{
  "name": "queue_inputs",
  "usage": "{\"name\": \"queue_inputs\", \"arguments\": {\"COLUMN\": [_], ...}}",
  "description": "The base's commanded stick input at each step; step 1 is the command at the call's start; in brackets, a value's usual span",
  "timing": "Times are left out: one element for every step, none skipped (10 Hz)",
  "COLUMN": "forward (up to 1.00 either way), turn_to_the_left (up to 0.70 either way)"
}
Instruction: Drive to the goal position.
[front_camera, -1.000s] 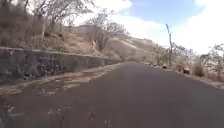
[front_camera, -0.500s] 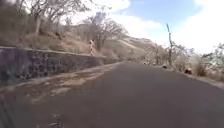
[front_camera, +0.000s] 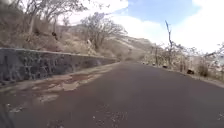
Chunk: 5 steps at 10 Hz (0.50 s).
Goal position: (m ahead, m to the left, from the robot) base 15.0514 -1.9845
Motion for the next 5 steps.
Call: {"name": "queue_inputs", "arguments": {"forward": [0.70,0.70,0.70,0.70,0.70], "turn_to_the_left": [0.00,0.00,0.00,0.00,0.00]}}
